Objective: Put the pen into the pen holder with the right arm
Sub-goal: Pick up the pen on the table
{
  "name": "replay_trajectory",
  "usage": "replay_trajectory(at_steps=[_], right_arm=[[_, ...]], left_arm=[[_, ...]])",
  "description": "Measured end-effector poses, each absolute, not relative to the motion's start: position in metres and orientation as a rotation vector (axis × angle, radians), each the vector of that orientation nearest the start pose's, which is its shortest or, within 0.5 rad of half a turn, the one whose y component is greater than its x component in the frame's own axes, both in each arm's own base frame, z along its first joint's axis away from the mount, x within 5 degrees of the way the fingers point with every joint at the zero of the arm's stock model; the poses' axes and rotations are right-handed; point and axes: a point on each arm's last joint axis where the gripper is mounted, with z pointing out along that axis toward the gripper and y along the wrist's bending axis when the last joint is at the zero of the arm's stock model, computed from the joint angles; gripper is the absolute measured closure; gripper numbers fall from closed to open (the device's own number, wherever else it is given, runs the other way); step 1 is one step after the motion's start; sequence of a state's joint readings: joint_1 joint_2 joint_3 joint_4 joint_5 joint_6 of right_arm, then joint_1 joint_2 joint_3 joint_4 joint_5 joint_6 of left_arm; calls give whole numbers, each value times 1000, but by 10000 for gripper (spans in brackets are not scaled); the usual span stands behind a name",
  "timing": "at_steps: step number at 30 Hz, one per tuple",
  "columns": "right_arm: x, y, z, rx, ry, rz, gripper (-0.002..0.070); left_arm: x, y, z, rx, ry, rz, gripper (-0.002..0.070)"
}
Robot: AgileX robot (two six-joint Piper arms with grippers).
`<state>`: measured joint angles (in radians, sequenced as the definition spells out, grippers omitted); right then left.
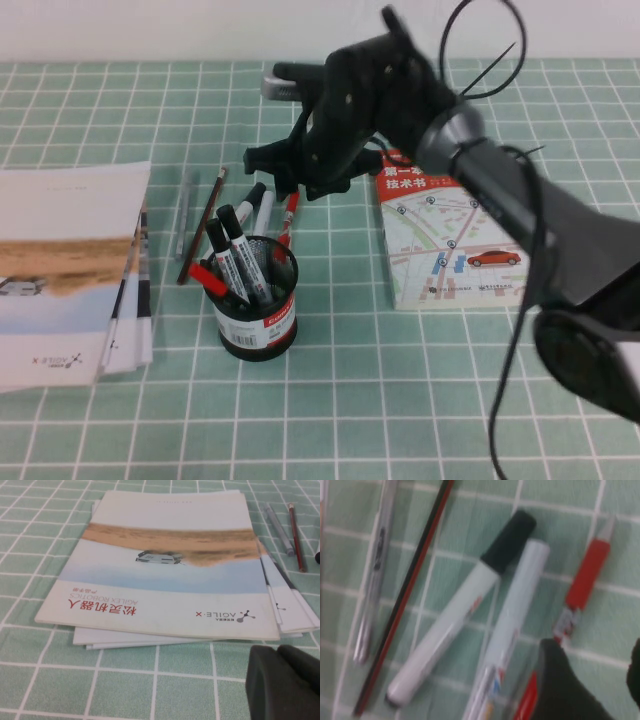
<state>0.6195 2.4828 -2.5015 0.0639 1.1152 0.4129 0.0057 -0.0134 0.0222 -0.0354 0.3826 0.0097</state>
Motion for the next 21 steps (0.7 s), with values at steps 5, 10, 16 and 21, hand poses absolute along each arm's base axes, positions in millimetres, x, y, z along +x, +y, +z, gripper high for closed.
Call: replay_trajectory(at_steps=[5,10,16,21], right_arm=[[447,329,215,-269,2617,422,395],[448,334,197,-278,2629,402,393],[450,334,186,-284,2642,368,393],[449,332,186,-291,2654,340,405]], left_arm=[[52,-1,172,-18,1875,-24,679],[52,-1,172,-18,1875,-24,679],[52,-1,172,-18,1875,-24,679],[52,-1,172,-18,1875,-24,679]])
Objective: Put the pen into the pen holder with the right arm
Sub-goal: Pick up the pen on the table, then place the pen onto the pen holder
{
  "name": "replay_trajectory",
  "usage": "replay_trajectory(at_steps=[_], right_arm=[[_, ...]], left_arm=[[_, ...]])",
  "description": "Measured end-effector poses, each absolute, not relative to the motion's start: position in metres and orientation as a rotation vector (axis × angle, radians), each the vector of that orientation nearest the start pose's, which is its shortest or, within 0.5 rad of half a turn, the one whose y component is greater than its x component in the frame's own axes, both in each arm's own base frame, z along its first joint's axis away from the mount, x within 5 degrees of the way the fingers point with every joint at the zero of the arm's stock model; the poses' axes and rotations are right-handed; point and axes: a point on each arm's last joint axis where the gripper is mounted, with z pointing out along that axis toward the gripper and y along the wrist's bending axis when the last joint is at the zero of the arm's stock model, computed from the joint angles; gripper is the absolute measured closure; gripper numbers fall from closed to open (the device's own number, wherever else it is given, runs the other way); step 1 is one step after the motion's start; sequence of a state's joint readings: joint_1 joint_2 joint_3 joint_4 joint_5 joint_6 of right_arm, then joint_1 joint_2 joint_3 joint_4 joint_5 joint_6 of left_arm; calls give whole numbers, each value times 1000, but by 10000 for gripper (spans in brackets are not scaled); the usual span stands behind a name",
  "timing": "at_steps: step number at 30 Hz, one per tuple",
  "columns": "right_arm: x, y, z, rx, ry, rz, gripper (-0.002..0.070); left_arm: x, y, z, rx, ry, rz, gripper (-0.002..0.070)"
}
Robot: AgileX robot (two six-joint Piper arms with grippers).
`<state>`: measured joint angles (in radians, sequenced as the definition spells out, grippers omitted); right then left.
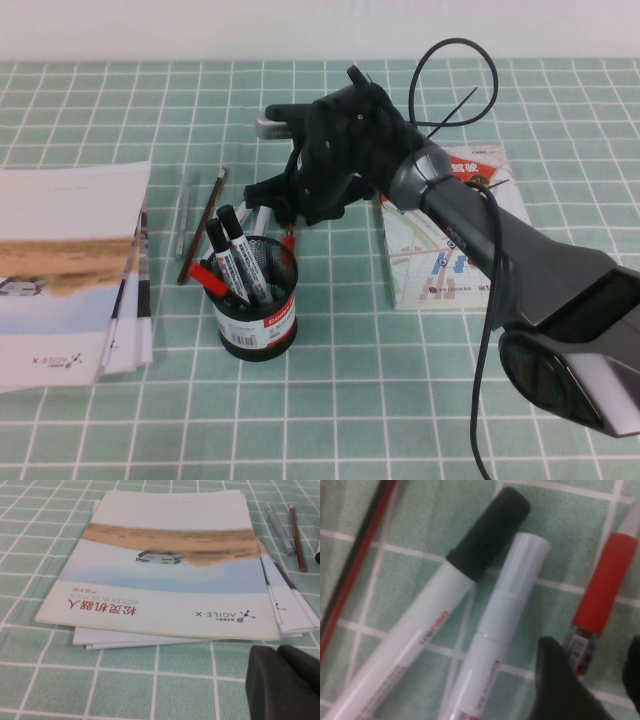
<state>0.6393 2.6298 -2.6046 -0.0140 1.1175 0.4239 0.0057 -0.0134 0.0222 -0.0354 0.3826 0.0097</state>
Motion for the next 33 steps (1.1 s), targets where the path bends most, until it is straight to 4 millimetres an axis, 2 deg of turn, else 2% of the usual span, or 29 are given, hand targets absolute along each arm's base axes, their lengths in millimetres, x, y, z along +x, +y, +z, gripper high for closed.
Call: replay_trajectory(at_steps=[11,18,21,24,27,30,32,33], right_arm=[[447,328,184,-391,2678,247,598],[447,326,185,-455,2673,211,608],[444,324,191,-490,2675,190,609],[441,321,208,-511,2662,187,609],[435,317,237,-522,2618,202,609],[422,311,271,-543,2582,215,609],[411,304,286,-560,2580,199,609],[406,302,288,-571,2594,188,609]], left_arm=[[52,-1,172,-18,1875,-24,679],[52,-1,172,-18,1875,-24,679],[52,-1,172,-18,1875,-24,679],[52,-1,172,-18,1875,-24,679],[52,-1,172,-18,1875,-24,679],[52,-1,172,-18,1875,-24,679],[52,-1,172,-18,1875,-24,679],[52,-1,172,-18,1875,-24,679]])
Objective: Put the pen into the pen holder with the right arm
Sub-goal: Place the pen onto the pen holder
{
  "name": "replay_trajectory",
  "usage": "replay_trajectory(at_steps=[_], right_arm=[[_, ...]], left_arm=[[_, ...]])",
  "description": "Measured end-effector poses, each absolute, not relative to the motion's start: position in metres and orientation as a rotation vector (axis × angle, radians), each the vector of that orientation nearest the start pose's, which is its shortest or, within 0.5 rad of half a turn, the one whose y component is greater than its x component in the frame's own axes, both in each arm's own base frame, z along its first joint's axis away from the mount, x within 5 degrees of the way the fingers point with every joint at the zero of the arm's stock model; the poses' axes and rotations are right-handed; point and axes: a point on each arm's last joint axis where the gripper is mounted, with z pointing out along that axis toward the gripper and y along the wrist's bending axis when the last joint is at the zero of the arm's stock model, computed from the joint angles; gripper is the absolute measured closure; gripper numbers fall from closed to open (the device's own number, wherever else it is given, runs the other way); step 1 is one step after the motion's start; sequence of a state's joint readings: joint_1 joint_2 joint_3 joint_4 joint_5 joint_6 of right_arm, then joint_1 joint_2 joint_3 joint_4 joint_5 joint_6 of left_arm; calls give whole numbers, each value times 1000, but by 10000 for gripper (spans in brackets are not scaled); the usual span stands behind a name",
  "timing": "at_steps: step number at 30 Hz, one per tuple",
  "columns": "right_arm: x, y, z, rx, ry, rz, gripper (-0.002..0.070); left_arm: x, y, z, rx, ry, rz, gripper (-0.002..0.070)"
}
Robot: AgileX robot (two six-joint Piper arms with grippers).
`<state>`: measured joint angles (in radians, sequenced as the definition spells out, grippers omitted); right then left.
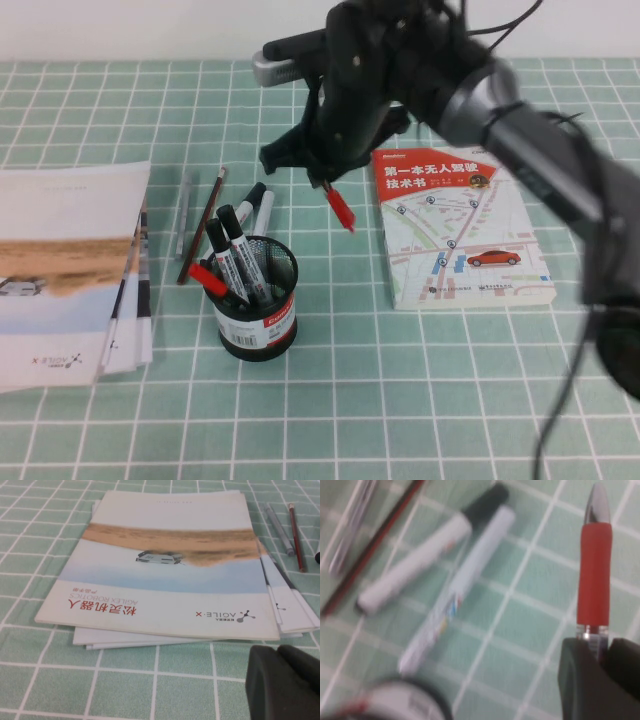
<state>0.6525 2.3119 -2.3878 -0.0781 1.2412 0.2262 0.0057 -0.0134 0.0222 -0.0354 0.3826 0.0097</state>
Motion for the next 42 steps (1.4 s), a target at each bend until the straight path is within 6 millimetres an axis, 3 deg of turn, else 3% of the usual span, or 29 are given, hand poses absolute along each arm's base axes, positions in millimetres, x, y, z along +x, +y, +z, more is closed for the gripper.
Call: replay_trajectory(at_steps=[6,9,17,22,26,31,42], right_arm=[[365,288,298,-615,2555,238,609],[344,281,305,-598,2407,349,609],[293,249,282,-496,1933,596,610],[270,260,273,-586,1654,682,610],[265,276,268,-644,1530,736,610],[270,288,246,-673,1461,771,610],[278,298,201,-710,1516,775,610]], left_arm=[[52,-1,172,-18,1875,-24,679],[52,-1,172,-18,1875,-24,679],[52,-1,172,-18,1875,-24,679],[52,-1,172,-18,1875,-24,679],[52,-1,172,-18,1875,-24,679],[52,-1,172,-18,1875,-24,679],[52,-1,172,-18,1875,-24,679]])
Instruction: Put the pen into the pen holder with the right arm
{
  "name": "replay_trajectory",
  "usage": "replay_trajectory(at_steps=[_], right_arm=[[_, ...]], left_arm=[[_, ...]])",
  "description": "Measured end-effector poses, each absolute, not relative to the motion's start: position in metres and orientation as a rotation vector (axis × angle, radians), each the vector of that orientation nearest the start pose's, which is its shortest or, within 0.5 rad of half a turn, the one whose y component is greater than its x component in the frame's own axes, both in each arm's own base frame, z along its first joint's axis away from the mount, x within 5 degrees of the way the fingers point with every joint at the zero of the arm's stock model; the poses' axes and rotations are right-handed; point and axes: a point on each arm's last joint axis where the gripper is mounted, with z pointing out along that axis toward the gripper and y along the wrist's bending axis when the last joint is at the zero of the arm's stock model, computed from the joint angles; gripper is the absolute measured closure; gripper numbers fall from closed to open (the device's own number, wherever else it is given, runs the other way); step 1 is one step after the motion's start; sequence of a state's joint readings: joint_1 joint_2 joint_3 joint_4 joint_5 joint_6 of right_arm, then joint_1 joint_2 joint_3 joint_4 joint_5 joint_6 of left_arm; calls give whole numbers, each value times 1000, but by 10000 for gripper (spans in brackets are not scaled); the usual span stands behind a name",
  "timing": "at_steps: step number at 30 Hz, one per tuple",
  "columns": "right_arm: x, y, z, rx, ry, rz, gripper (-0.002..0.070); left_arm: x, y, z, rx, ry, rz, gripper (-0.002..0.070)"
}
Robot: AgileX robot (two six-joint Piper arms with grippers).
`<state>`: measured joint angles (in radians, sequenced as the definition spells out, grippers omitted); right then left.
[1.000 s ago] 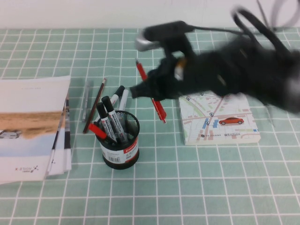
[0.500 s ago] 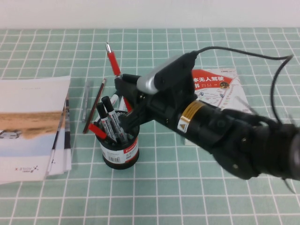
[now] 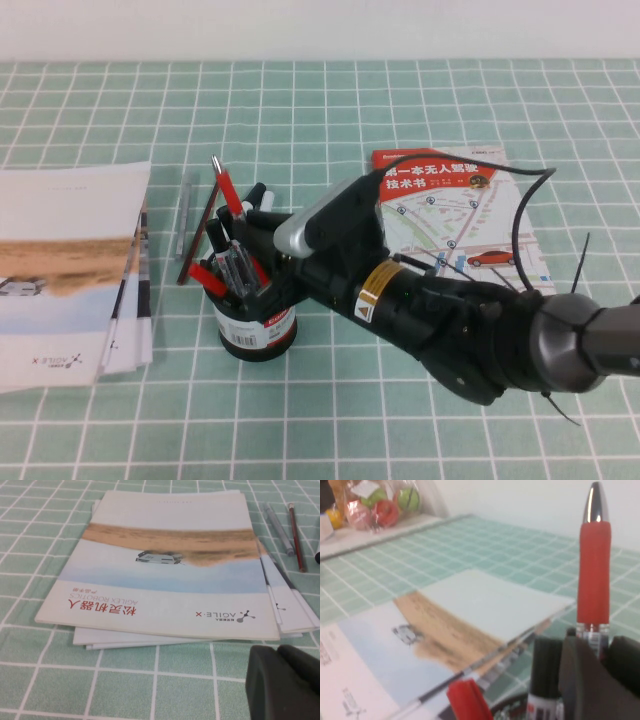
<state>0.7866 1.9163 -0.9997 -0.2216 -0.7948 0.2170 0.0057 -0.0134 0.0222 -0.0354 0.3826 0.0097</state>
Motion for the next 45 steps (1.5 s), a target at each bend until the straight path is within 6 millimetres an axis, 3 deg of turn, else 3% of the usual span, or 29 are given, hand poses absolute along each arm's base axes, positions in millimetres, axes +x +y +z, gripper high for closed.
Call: replay_trajectory(at_steps=[5,13,15,19,22,27,32,37,45], right_arm=[[280,301,195,-715,1529,772,583],[282,302,193,-723,1570,751,386],[282,300,192,-733,1612,731,371],[277,293,209,-732,1679,708,366],[267,282,234,-740,1726,696,419],[240,247,287,-759,1784,597,641],[211,208,312,-734,1850,499,687],[178,172,318,-707,1861,476,692],[147,135,293,-692,1973,418,694]], left_arm=[[52,-1,172,-18,1875,-24,679],[52,-1,172,-18,1875,-24,679],[52,-1,172,-18,1875,-24,679],[52,-1,172,-18,1875,-24,679],[52,-1,172,-18,1875,-24,679],[52,-1,172,-18,1875,-24,679],[52,-1,172,-18,1875,-24,679],[52,-1,172,-18,1875,-24,679],[52,-1,172,-18,1875,-24,679]])
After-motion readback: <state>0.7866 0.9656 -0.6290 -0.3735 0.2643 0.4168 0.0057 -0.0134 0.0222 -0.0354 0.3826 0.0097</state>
